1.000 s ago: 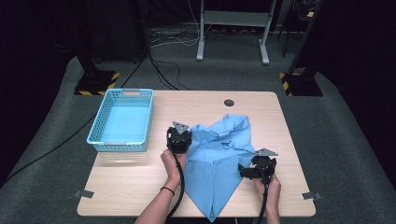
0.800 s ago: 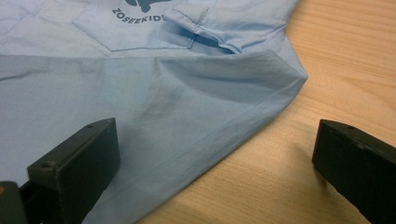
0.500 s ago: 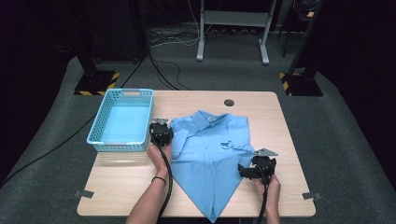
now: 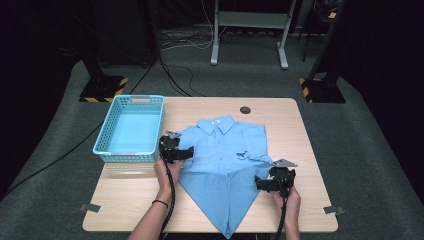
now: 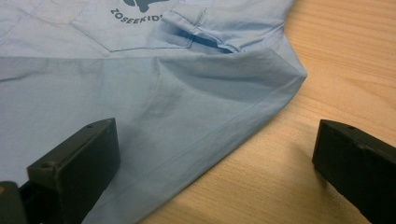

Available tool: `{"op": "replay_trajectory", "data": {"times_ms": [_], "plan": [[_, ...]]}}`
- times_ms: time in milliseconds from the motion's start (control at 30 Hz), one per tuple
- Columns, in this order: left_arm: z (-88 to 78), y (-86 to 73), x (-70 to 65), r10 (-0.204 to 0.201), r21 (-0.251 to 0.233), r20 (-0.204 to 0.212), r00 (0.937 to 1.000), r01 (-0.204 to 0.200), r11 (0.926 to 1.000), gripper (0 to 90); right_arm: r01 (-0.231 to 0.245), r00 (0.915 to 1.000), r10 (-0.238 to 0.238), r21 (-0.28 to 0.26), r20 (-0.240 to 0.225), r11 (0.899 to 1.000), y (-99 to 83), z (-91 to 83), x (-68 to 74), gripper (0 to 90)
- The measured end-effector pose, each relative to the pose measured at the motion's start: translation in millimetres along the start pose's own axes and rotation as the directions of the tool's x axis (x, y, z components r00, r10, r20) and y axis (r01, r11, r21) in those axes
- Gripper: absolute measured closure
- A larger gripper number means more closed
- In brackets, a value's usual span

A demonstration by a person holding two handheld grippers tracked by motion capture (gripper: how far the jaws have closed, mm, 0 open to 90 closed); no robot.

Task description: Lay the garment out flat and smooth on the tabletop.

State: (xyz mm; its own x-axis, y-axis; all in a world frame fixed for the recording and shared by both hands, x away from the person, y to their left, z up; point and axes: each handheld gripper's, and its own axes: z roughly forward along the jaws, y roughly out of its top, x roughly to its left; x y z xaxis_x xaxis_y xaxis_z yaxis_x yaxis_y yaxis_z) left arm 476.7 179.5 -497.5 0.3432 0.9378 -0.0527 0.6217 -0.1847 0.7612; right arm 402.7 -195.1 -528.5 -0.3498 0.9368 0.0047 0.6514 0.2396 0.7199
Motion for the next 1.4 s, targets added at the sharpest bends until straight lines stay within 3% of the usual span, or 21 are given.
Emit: {"op": "replay_trajectory", "data": {"times_ms": [133, 267, 367, 500, 533, 567, 733, 967, 1000, 1033, 1100, 1267, 1400], "plan": [[-16.2, -7.3, -5.9, 0.043, -0.028, 0.014, 0.999, -0.043, 0.9987, 12.6, 0.0, 1.0, 0.0, 0.001, -0.003, 1.0, 0.0, 0.0, -0.1, 0.0], [-37.3, -14.7, -6.3, 0.045, -0.077, 0.056, 0.9974, -0.04, 0.9962, 9.8, -0.001, 1.0, 0.001, 0.003, -0.005, 1.0, 0.2, 0.1, -0.5, 0.0], [-49.3, -20.9, -5.3, 0.029, -0.071, 0.137, 0.9901, -0.019, 0.9973, 4.3, -0.006, 1.0, 0.006, 0.001, 0.001, 1.0, 1.3, 1.4, 0.5, 0.0], [-57.2, -37.5, -14.6, 0.051, -0.068, 0.173, 0.9836, -0.04, 0.9969, 2.7, 0.009, 0.9999, -0.009, 0.002, -0.015, 1.0, 2.4, 2.6, 3.5, 0.0], [-57.2, -37.5, -14.6, 0.051, -0.068, 0.173, 0.9836, -0.04, 0.9969, 2.3, 0.01, 0.9998, -0.01, 0.001, -0.016, 1.0, 2.5, 2.7, 3.3, 0.0], [-58.5, -45.3, -21.7, 0.078, -0.063, 0.17, 0.9824, -0.068, 0.9957, 2.1, 0.013, 0.9998, -0.013, 0.002, -0.018, 1.0, 2.7, 2.9, 3.1, 0.0], [-54.5, -60.8, -37.7, 0.133, -0.042, 0.171, 0.9763, -0.127, 0.991, 1.2, 0.023, 0.9994, -0.023, 0.002, -0.026, 1.0, 2.8, 2.9, 2.8, 0.0], [-37.4, -74.3, -45.3, 0.136, 0.003, 0.177, 0.9748, -0.139, 0.9903, 0.1, 0.044, 0.9979, -0.044, 0.002, -0.047, 0.999, 1.6, 1.7, 4.3, 0.0], [-35.0, -73.7, -46.5, 0.14, 0.035, 0.167, 0.9758, -0.148, 0.9883, 0.0, 0.046, 0.9978, -0.045, 0.002, -0.048, 0.999, 1.6, 1.7, 4.4, 0.0], [-33.0, -73.2, -50.8, 0.176, 0.049, 0.153, 0.9725, -0.185, 0.9815, 0.0, 0.046, 0.9977, -0.046, 0.002, -0.049, 0.999, 1.5, 1.6, 4.6, 0.0], [-32.2, -73.1, -53.5, 0.195, 0.055, 0.142, 0.9705, -0.204, 0.9774, 0.0, 0.044, 0.9978, -0.044, 0.002, -0.049, 0.999, 1.2, 1.3, 5.3, 0.0], [-32.0, -73.0, -53.9, 0.193, 0.055, 0.14, 0.9712, -0.202, 0.9778, 0.0, 0.04, 0.9983, -0.04, 0.003, -0.043, 0.999, -0.2, -0.1, 7.6, 0.0], [-32.2, -73.1, -54.3, 0.202, 0.054, 0.149, 0.968, -0.212, 0.9758, 0.0, 0.075, 0.9944, -0.075, 0.001, -0.074, 0.997, -6.8, -7.0, 5.5, 0.1]]}}
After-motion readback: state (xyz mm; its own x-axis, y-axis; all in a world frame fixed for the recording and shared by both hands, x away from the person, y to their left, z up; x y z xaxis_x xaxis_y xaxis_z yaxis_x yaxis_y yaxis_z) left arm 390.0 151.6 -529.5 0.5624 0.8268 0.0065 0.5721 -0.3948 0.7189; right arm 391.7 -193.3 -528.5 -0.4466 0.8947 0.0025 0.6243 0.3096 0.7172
